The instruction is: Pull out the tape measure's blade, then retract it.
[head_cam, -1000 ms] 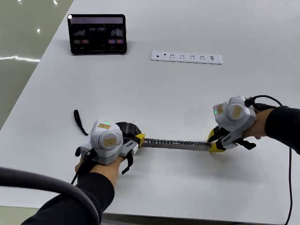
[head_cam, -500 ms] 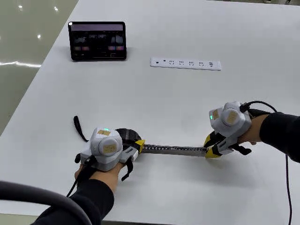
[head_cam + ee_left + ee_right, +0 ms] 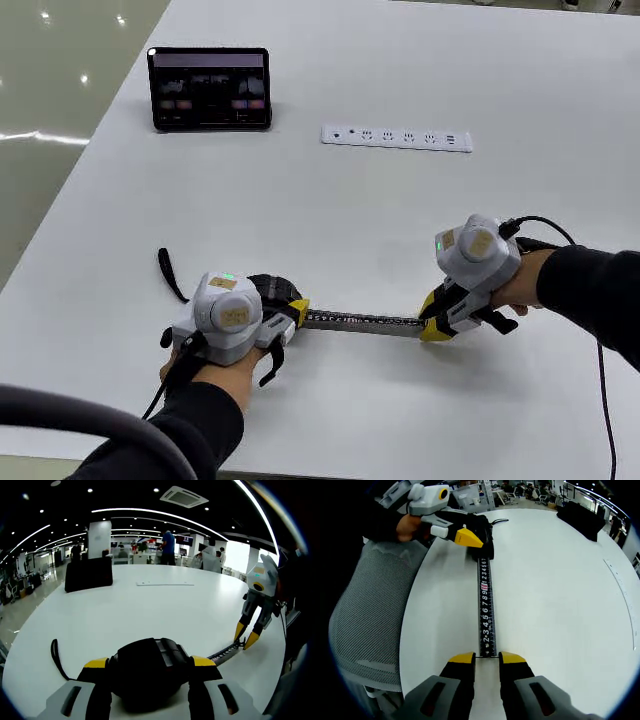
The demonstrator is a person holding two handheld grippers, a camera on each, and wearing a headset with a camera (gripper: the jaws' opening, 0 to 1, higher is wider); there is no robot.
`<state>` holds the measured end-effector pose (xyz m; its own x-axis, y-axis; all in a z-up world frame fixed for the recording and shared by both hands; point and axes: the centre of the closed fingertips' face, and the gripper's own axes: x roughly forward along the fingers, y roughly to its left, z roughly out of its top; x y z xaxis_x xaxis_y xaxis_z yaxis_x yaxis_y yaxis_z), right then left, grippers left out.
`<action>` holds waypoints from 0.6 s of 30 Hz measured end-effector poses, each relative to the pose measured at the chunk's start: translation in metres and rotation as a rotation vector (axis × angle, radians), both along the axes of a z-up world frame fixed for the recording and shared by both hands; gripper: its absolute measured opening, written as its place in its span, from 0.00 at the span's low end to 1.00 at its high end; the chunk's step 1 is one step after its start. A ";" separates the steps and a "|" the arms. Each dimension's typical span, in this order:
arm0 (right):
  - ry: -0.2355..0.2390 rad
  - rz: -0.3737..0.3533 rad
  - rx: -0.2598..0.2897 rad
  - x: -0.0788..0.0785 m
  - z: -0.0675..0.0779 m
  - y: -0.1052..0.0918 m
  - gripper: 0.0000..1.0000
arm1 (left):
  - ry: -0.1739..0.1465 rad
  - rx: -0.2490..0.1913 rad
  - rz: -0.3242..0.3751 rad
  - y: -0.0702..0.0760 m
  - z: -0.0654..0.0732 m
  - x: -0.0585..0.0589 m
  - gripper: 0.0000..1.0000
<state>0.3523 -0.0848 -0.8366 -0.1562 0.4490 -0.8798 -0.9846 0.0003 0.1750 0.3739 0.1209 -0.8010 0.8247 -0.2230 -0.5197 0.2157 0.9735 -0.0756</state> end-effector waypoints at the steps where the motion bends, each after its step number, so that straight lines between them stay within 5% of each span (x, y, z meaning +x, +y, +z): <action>1: -0.027 0.016 -0.003 0.001 0.001 0.000 0.14 | 0.000 0.000 0.000 0.000 0.000 0.000 0.58; 7: -0.094 0.055 0.019 0.002 0.001 0.016 0.14 | 0.001 -0.001 0.002 0.000 0.001 0.000 0.58; 18: -0.112 0.057 0.037 0.005 0.000 0.029 0.14 | 0.003 -0.002 0.002 -0.001 0.001 -0.001 0.58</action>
<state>0.3569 -0.0560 -0.8361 -0.0847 0.4746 -0.8761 -0.9961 -0.0610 0.0633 0.3734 0.1201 -0.8002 0.8238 -0.2223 -0.5215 0.2131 0.9739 -0.0785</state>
